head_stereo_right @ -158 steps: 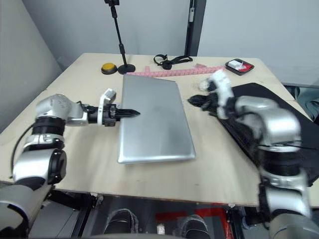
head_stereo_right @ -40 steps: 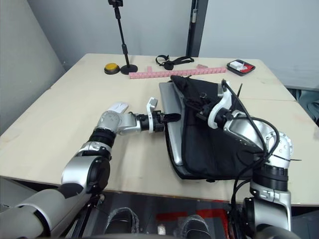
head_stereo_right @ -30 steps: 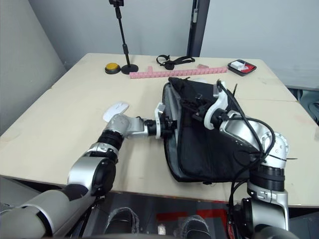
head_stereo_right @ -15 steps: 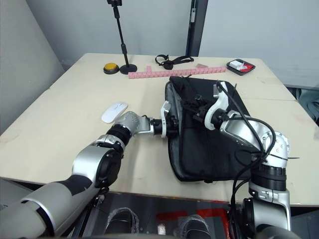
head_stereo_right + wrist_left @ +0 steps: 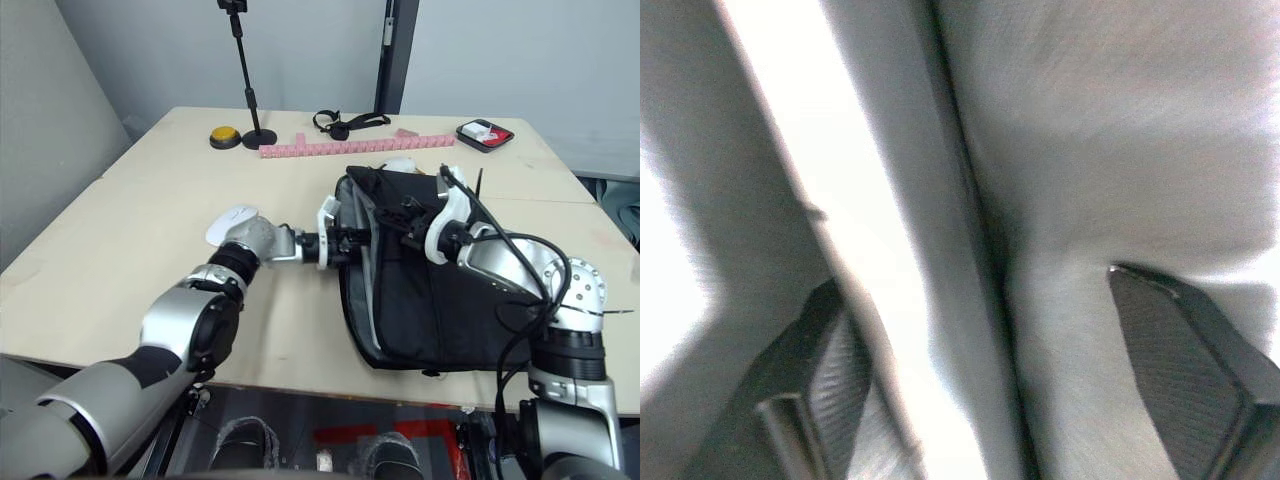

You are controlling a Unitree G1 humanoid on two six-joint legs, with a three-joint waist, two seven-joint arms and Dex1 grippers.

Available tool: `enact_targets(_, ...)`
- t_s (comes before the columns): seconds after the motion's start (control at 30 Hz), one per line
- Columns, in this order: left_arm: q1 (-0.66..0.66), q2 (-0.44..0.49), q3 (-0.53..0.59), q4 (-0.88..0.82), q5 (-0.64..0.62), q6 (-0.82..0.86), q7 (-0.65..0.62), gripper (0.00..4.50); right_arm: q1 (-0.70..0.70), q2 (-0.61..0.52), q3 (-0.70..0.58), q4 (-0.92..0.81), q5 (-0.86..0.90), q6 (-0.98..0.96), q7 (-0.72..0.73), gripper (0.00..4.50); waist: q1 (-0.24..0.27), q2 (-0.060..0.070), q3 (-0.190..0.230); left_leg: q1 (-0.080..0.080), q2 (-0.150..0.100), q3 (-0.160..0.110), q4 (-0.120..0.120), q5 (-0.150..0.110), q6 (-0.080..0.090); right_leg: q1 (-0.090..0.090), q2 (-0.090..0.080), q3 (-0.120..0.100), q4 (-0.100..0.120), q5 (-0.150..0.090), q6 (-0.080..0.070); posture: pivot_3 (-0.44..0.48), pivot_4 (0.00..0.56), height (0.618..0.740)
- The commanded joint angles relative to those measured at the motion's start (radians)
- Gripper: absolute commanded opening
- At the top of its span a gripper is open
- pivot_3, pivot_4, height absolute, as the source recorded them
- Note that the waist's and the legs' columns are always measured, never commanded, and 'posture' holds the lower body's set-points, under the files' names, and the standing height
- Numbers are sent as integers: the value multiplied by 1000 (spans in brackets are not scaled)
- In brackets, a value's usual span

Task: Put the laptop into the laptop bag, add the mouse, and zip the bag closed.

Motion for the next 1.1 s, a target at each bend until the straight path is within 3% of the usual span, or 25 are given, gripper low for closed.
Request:
enact_targets(0.03,-11,38,14,-187,-65,118,-16,3700,-27,-45,2,23,13,-5,16,0,3,0,0,0,0,0,0,0,0,0,0,0,0,0,0,0,150,739)
enact_targets(0.2,92,144,3,-481,-139,288,-9,3700,-42,-83,38,57,13,-13,40,0,0,0,0,1,0,0,0,0,0,2,0,0,0,-1,-1,0,150,739)
enact_targets(0.4,193,292,21,-776,-246,296,-87,3700,-71,-117,101,84,-100,-1,134,0,-6,0,0,0,1,-1,0,0,0,1,0,-1,0,-1,-1,0,150,739)
enact_targets(0.67,387,606,-79,-1064,-217,17,-344,3700,-107,-93,180,116,-303,35,268,0,-15,1,0,1,1,-1,0,0,-1,0,0,-1,1,-2,0,0,150,739)
enact_targets(0.7,421,645,-93,-1084,-181,-68,-385,3717,-117,-90,186,103,-323,43,330,728,-14,1,0,1,1,-1,0,0,-1,0,0,-1,1,-2,0,0,150,739)
enact_targets(0.77,485,728,-119,-1093,-97,-250,-473,3717,-149,-84,203,103,-368,63,418,1316,-18,1,0,0,1,0,0,0,-1,0,0,-1,1,-2,0,0,150,739)
enact_targets(0.87,515,802,-140,-1056,-43,-365,-533,3717,-184,-90,220,132,-469,76,500,2349,-22,1,0,1,2,0,-1,0,-2,-1,1,-1,1,-2,-1,0,150,739)
enact_targets(1.07,549,940,-96,-962,-45,-408,-634,3717,-240,-120,197,165,-563,127,696,4470,-21,1,0,1,2,1,-1,0,-2,-3,1,0,3,-3,-2,0,150,739)
enact_targets(1.1,559,961,-84,-947,-51,-403,-646,3717,-244,-138,190,156,-578,135,732,4470,-21,1,0,0,2,1,-1,0,-2,-4,1,0,4,-3,-2,0,150,739)
